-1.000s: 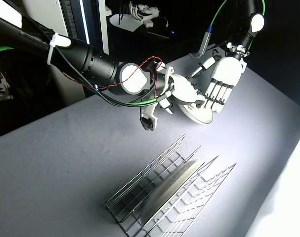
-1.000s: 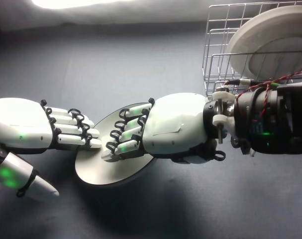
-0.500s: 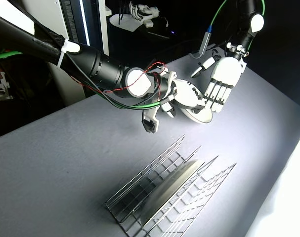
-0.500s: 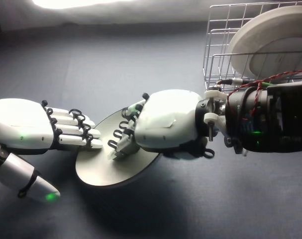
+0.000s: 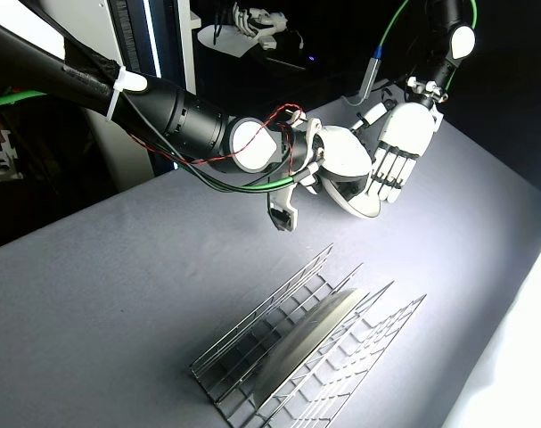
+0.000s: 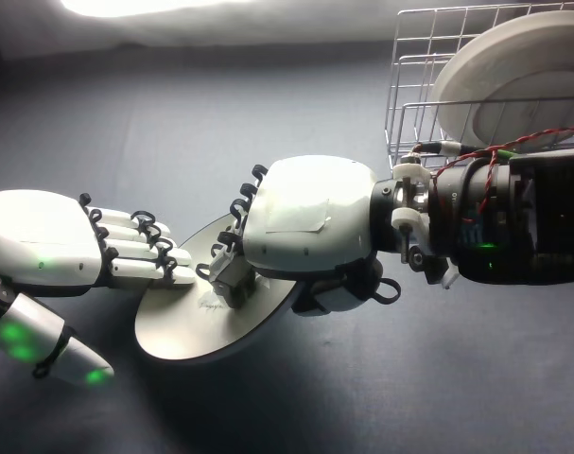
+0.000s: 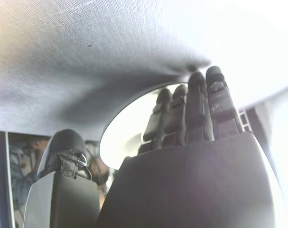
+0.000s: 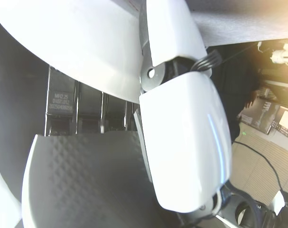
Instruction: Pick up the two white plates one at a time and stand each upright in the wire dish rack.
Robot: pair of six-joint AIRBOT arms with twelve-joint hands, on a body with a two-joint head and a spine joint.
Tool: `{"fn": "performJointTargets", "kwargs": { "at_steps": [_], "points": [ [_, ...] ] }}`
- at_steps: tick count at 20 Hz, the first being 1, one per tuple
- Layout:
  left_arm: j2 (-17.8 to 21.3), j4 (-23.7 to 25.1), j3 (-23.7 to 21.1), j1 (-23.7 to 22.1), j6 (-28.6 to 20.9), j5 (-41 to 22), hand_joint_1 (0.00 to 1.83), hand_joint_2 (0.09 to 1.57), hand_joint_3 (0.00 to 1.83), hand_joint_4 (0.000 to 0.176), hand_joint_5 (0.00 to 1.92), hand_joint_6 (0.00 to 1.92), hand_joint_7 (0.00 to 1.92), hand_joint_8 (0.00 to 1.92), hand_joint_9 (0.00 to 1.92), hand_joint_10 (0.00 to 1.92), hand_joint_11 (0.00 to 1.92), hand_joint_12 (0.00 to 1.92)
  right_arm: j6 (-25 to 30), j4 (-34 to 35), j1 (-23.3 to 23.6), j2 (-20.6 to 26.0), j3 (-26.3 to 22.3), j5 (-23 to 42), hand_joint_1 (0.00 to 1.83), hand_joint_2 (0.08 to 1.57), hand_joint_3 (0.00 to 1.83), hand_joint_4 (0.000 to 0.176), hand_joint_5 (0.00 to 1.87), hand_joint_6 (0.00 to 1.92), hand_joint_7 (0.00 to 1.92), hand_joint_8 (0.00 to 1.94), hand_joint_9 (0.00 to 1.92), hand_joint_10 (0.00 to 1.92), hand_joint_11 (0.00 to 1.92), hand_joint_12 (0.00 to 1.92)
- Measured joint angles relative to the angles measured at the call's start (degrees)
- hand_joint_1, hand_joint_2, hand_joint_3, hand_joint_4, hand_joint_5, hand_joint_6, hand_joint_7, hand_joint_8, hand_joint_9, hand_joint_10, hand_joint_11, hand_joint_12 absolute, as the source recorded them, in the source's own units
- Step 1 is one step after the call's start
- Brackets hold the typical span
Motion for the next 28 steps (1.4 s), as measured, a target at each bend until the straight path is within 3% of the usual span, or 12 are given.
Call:
{"fn": "performJointTargets", "kwargs": {
  "at_steps": [5, 8, 10, 13, 15, 22, 23, 26, 28],
  "points": [
    [0.0, 3.4, -0.1, -2.8, 0.0, -1.3, 0.00, 1.12, 0.00, 0.000, 0.09, 0.01, 0.07, 0.01, 0.05, 0.01, 0.04, 0.02, 0.0, -0.3, 0.0, 2.6, -1.8, 2.1, 1.39, 1.06, 0.00, 0.000, 0.98, 1.00, 1.17, 0.60, 1.03, 0.98, 0.96, 0.98],
    [0.3, 4.7, -0.4, -4.9, 0.0, -1.8, 0.00, 1.13, 0.00, 0.000, 0.08, 0.01, 0.07, 0.01, 0.05, 0.01, 0.03, 0.02, 0.0, 1.2, 0.5, 5.0, -4.1, 2.8, 1.39, 1.07, 0.00, 0.000, 0.96, 0.98, 1.12, 0.70, 1.04, 0.98, 0.95, 0.98],
    [1.6, 5.4, -0.4, -7.1, -0.3, -1.3, 0.00, 1.13, 0.00, 0.000, 0.08, 0.01, 0.07, 0.01, 0.05, 0.01, 0.02, 0.02, 0.0, 1.9, 1.0, 7.1, -6.2, 2.7, 1.40, 1.05, 0.00, 0.000, 0.99, 0.93, 1.16, 0.62, 1.10, 0.89, 1.00, 0.93],
    [2.9, 5.3, -0.3, -10.1, -0.3, -0.9, 0.00, 1.13, 0.00, 0.000, 0.10, 0.01, 0.09, 0.01, 0.07, 0.01, 0.05, 0.03, 0.0, 3.2, 2.1, 9.1, -8.3, 2.1, 1.39, 1.08, 0.00, 0.000, 0.93, 1.02, 1.08, 0.78, 1.04, 1.00, 0.97, 0.96],
    [3.4, 5.0, -0.2, -11.2, -0.3, -1.2, 0.00, 1.13, 0.00, 0.000, 0.08, 0.00, 0.06, 0.00, 0.04, 0.00, 0.02, 0.03, 0.0, 6.1, 2.8, 10.9, -10.4, 2.1, 1.39, 1.07, 0.00, 0.000, 0.97, 1.00, 1.11, 0.70, 1.05, 0.96, 0.96, 0.95],
    [6.3, 6.9, -0.2, -13.1, -0.2, -2.3, 0.00, 1.13, 0.00, 0.000, 0.08, 0.01, 0.07, 0.01, 0.05, 0.01, 0.03, 0.04, 0.1, 19.4, 3.1, 17.0, -15.9, 5.0, 1.38, 1.09, 0.00, 0.000, 0.94, 1.07, 1.07, 0.76, 0.98, 1.05, 0.93, 1.03],
    [6.6, 7.8, -0.2, -13.6, -0.3, -2.6, 0.00, 1.13, 0.00, 0.000, 0.06, 0.00, 0.06, 0.00, 0.04, 0.00, 0.01, 0.03, 0.0, 20.6, 3.1, 17.7, -16.5, 5.2, 1.39, 1.08, 0.00, 0.000, 0.96, 1.03, 1.11, 0.68, 1.01, 1.01, 0.96, 1.01],
    [8.2, 9.0, -0.5, -15.2, -0.9, -3.1, 0.00, 1.13, 0.00, 0.000, 0.06, 0.00, 0.05, 0.00, 0.04, 0.00, 0.00, 0.04, 0.1, 24.5, 3.1, 19.9, -18.0, 6.2, 1.38, 1.10, 0.00, 0.000, 0.91, 1.09, 1.05, 0.82, 0.98, 1.07, 0.91, 1.04],
    [8.5, 10.3, -0.5, -15.9, -2.2, -3.1, 0.00, 1.13, 0.00, 0.000, 0.09, 0.01, 0.08, 0.01, 0.06, 0.01, 0.03, 0.05, 0.2, 27.3, 3.1, 20.9, -18.6, 6.7, 1.38, 1.09, 0.00, 0.000, 0.92, 1.07, 1.06, 0.80, 0.99, 1.05, 0.92, 1.04]
  ]
}}
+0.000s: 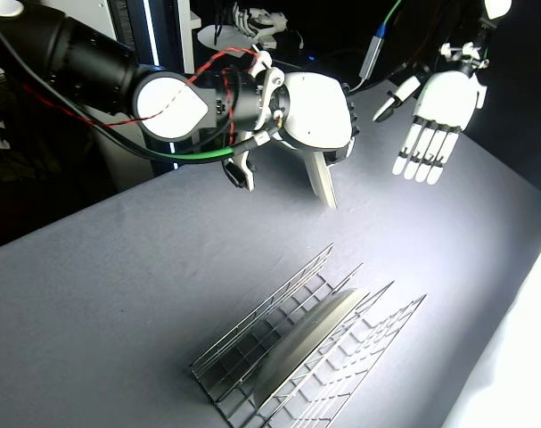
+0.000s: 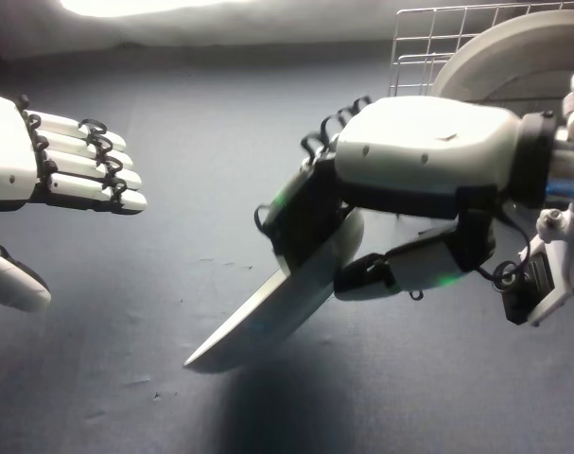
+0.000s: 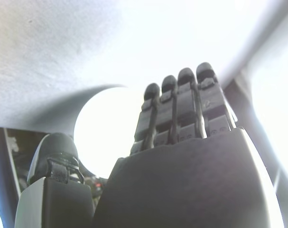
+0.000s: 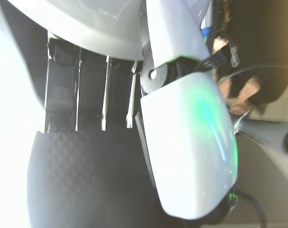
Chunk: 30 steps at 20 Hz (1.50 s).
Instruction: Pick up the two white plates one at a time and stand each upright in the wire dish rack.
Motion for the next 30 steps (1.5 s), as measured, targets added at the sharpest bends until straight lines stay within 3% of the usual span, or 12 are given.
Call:
{"fn": "performJointTargets", "kwargs": {
  "at_steps": [8, 9, 10, 12, 14, 18, 20, 21, 22, 26, 27, 30],
  "points": [
    [3.4, 5.4, -1.9, -3.7, -4.3, -1.1, 0.00, 1.13, 0.00, 0.000, 0.10, 0.00, 0.10, 0.00, 0.08, 0.00, 0.00, 0.15, 1.0, 12.9, 0.0, 4.0, -2.1, 3.2, 1.38, 1.09, 0.00, 0.000, 0.94, 1.05, 1.07, 0.79, 0.97, 1.06, 0.92, 1.03],
    [4.2, 6.2, -2.4, -3.7, -4.8, -1.2, 0.00, 1.13, 0.00, 0.000, 0.10, 0.00, 0.09, 0.00, 0.08, 0.00, 0.00, 0.16, 1.2, 16.0, 0.0, 4.7, -2.4, 3.5, 1.47, 1.09, 0.00, 0.000, 0.92, 1.02, 1.05, 0.75, 0.96, 0.97, 0.89, 1.39],
    [4.6, 6.6, -2.5, -3.7, -5.1, -1.5, 0.00, 1.13, 0.00, 0.000, 0.10, 0.00, 0.09, 0.00, 0.08, 0.00, 0.00, 0.16, 1.3, 18.1, 0.1, 5.2, -2.7, 3.8, 1.40, 1.09, 0.00, 0.000, 0.92, 1.07, 1.05, 0.79, 0.96, 1.05, 0.88, 1.18],
    [5.3, 7.1, -3.0, -4.0, -5.2, -1.7, 0.00, 1.13, 0.00, 0.000, 0.10, 0.00, 0.10, 0.00, 0.08, 0.00, 0.00, 0.16, 1.6, 22.2, 0.7, 6.3, -3.5, 3.8, 1.38, 1.09, 0.00, 0.000, 0.93, 1.06, 1.05, 0.81, 0.99, 1.05, 0.92, 1.06],
    [5.3, 6.9, -3.0, -4.4, -5.4, -1.8, 0.00, 1.12, 0.00, 0.000, 0.07, 0.00, 0.07, 0.00, 0.06, 0.00, 0.00, 0.09, 1.6, 26.1, 1.1, 7.1, -3.9, 4.3, 1.38, 1.09, 0.00, 0.000, 0.93, 1.07, 1.06, 0.80, 0.97, 1.06, 0.92, 1.06],
    [5.3, 7.1, -3.8, -5.0, -5.6, -2.4, 0.00, 1.13, 0.00, 0.000, 0.10, 0.00, 0.09, 0.00, 0.07, 0.00, 0.00, 0.14, 1.7, 32.2, 1.4, 8.8, -4.2, 4.8, 1.39, 1.08, 0.00, 0.000, 0.96, 1.02, 1.09, 0.75, 1.01, 1.02, 0.94, 1.04],
    [4.7, 7.0, -3.8, -5.8, -5.6, -2.9, 0.00, 1.13, 0.00, 0.000, 0.10, 0.00, 0.09, 0.00, 0.07, 0.00, 0.00, 0.18, 1.7, 33.8, 1.4, 9.6, -4.2, 4.9, 1.38, 1.09, 0.00, 0.000, 0.95, 1.02, 1.06, 0.82, 0.98, 1.06, 0.93, 1.04],
    [4.0, 7.1, -3.8, -5.9, -5.6, -2.6, 0.00, 1.13, 0.00, 0.000, 0.06, 0.00, 0.05, 0.00, 0.04, 0.00, 0.00, 0.07, 1.7, 35.1, 1.4, 10.3, -4.2, 4.9, 1.38, 1.10, 0.00, 0.000, 0.91, 0.96, 0.97, 1.02, 1.01, 1.06, 0.95, 1.04],
    [3.8, 7.3, -4.1, -5.9, -5.6, -2.3, 0.00, 1.13, 0.00, 0.000, 0.07, 0.00, 0.06, 0.00, 0.04, 0.00, 0.00, 0.07, 1.7, 35.8, 1.4, 10.5, -4.2, 4.9, 1.38, 1.11, 0.00, 0.000, 0.88, 0.97, 0.97, 1.05, 1.01, 1.07, 0.95, 1.04],
    [3.6, 7.2, -7.1, -5.9, -5.6, -2.3, 0.00, 1.14, 0.00, 0.000, 0.08, 0.00, 0.06, 0.00, 0.04, 0.00, 0.00, 0.08, 1.7, 39.4, 1.4, 12.4, -4.2, 4.8, 1.38, 1.10, 0.00, 0.000, 0.93, 0.98, 0.97, 0.93, 1.02, 1.08, 0.99, 1.03],
    [3.6, 7.2, -7.3, -5.9, -5.6, -2.5, 0.00, 1.15, 0.00, 0.000, 0.09, 0.01, 0.07, 0.00, 0.04, 0.00, 0.00, 0.08, 1.7, 40.0, 1.4, 12.8, -4.2, 4.9, 1.47, 1.08, 0.00, 0.000, 0.94, 0.94, 0.97, 0.90, 1.00, 0.97, 0.96, 1.31],
    [3.6, 7.3, -7.3, -5.9, -5.6, -2.0, 0.00, 1.13, 0.00, 0.000, 0.08, 0.00, 0.07, 0.00, 0.04, 0.00, 0.00, 0.09, 1.7, 41.0, 1.3, 13.8, -4.1, 4.9, 1.49, 1.10, 0.00, 0.000, 0.93, 0.96, 0.93, 0.96, 0.94, 0.99, 0.91, 1.43]
  ]
}}
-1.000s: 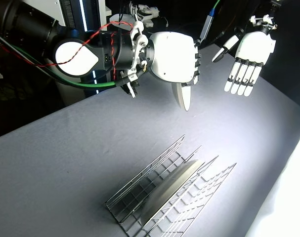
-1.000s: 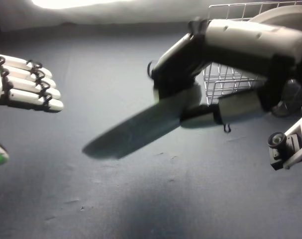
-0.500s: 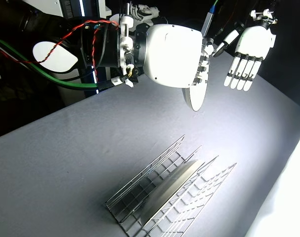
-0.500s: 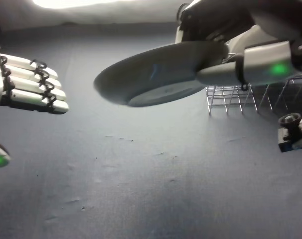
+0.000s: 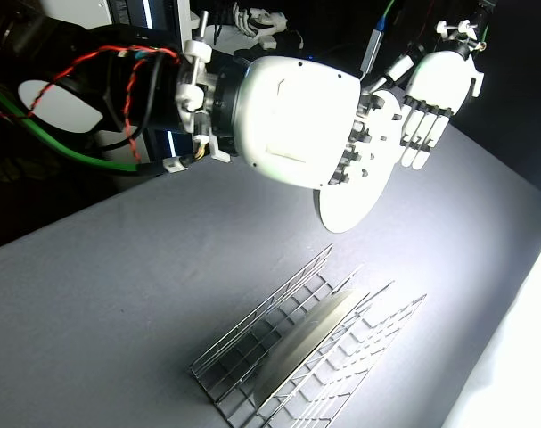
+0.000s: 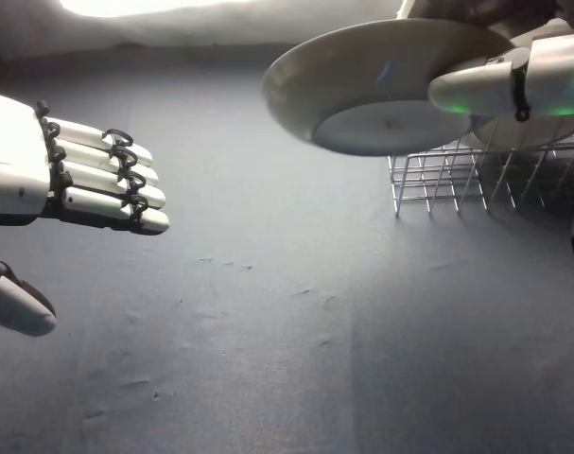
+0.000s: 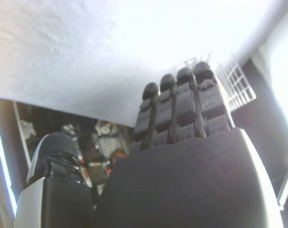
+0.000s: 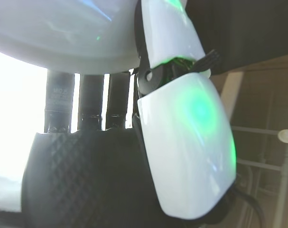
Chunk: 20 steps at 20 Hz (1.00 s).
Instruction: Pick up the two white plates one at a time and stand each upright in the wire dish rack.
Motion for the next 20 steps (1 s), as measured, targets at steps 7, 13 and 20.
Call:
{"fn": "performJointTargets", "kwargs": {
  "at_steps": [7, 13, 20],
  "points": [
    [0.0, 0.0, 0.1, 0.0, 0.0, 0.0, 0.00, 1.14, 0.00, 0.000, 0.11, 0.01, 0.10, 0.01, 0.07, 0.00, 0.00, 0.12, 0.0, 1.6, -2.6, 0.5, 4.4, 0.1, 1.38, 1.11, 0.00, 0.000, 0.93, 0.87, 0.93, 1.08, 1.02, 1.09, 0.97, 1.03],
    [0.0, 0.0, 0.1, 0.0, 0.0, 0.0, 0.00, 1.15, 0.00, 0.000, 0.05, 0.00, 0.03, 0.00, 0.00, 0.00, 0.00, 0.00, 0.1, 2.2, -6.5, 0.5, 7.8, 1.3, 1.48, 1.09, 0.00, 0.000, 0.96, 0.86, 0.95, 0.96, 1.01, 0.97, 0.88, 1.39],
    [0.0, 0.0, -0.1, 0.0, 0.0, 0.0, 0.00, 1.15, 0.00, 0.000, 0.07, 0.00, 0.04, 0.00, 0.01, 0.00, 0.00, 0.00, 0.3, 2.6, -11.6, 0.1, 11.2, 4.0, 1.49, 1.09, 0.00, 0.000, 0.95, 1.01, 1.01, 0.77, 0.93, 0.98, 0.88, 1.46]
  ]
}}
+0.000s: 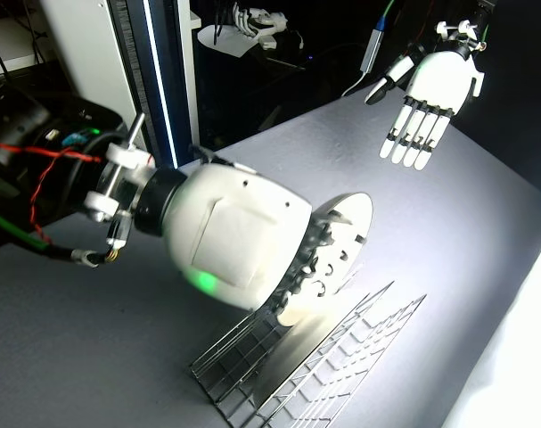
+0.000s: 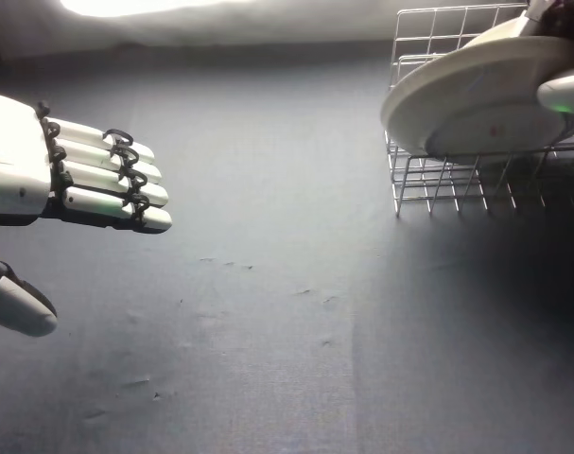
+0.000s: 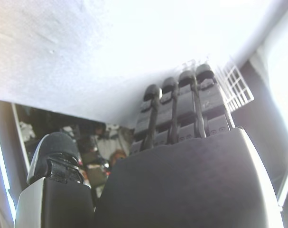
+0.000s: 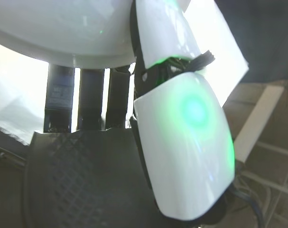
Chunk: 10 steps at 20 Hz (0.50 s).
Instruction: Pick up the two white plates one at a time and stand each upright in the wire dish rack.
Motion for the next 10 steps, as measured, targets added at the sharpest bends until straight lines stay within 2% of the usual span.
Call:
{"fn": "performJointTargets", "kwargs": {
  "at_steps": [2, 6, 7, 10],
  "points": [
    [0.0, 0.0, -0.4, 0.0, 0.0, 0.2, 0.00, 1.15, 0.00, 0.000, 0.07, 0.01, 0.05, 0.00, 0.02, 0.00, 0.01, 0.00, -0.9, 0.1, -1.5, -0.3, 1.0, 1.3, 1.49, 1.09, 0.00, 0.000, 0.93, 1.04, 1.01, 0.79, 0.94, 0.96, 0.87, 1.47],
    [-0.1, 0.0, -0.4, 0.0, 0.0, 0.0, 0.00, 1.15, 0.00, 0.000, 0.05, 0.00, 0.03, 0.00, 0.01, 0.00, 0.00, 0.00, -2.3, -1.8, -4.6, -1.2, 2.9, 3.8, 1.49, 1.09, 0.00, 0.000, 0.97, 0.98, 1.00, 0.82, 0.91, 0.98, 0.87, 1.46],
    [-0.1, 0.0, -0.4, 0.0, 0.0, 0.1, 0.00, 1.15, 0.00, 0.000, 0.05, 0.00, 0.03, 0.00, 0.01, 0.00, 0.01, 0.01, -2.7, -2.6, -5.7, -1.3, 3.1, 4.9, 1.49, 1.10, 0.00, 0.000, 0.94, 1.02, 0.97, 0.87, 0.88, 1.02, 0.85, 1.48],
    [-0.1, 0.0, -0.4, 0.0, 0.0, 0.1, 0.00, 1.14, 0.00, 0.000, 0.06, 0.01, 0.04, 0.01, 0.03, 0.01, 0.04, 0.02, -4.7, -4.0, -7.7, -1.6, 3.4, 5.6, 1.49, 1.10, 0.00, 0.000, 0.94, 1.05, 0.97, 0.87, 0.88, 1.01, 0.87, 1.46]
  ]
}}
